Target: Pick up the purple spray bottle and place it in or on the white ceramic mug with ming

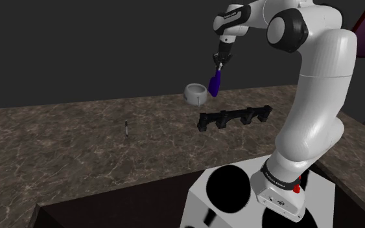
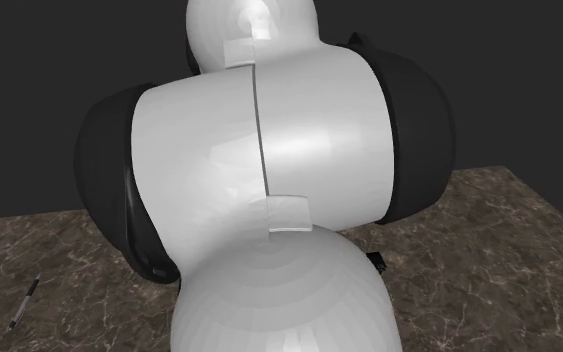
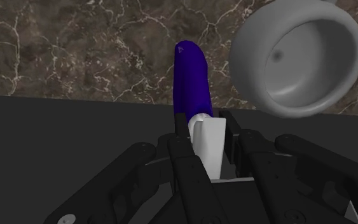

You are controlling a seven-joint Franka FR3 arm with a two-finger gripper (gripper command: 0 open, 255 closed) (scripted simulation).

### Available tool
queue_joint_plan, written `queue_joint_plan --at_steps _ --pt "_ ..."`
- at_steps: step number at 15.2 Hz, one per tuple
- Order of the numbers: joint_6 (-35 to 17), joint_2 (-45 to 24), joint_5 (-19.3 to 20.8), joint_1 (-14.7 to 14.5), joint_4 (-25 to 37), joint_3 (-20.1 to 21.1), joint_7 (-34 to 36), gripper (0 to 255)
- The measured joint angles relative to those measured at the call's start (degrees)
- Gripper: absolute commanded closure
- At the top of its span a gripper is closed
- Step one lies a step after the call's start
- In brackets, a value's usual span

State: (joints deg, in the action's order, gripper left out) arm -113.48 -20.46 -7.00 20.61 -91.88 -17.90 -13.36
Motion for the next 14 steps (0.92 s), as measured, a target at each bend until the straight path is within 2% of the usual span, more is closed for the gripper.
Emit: queue_joint_plan --at_steps 14 --pt "10.2 1.2 0.6 0.3 9.1 -0.4 0.5 255"
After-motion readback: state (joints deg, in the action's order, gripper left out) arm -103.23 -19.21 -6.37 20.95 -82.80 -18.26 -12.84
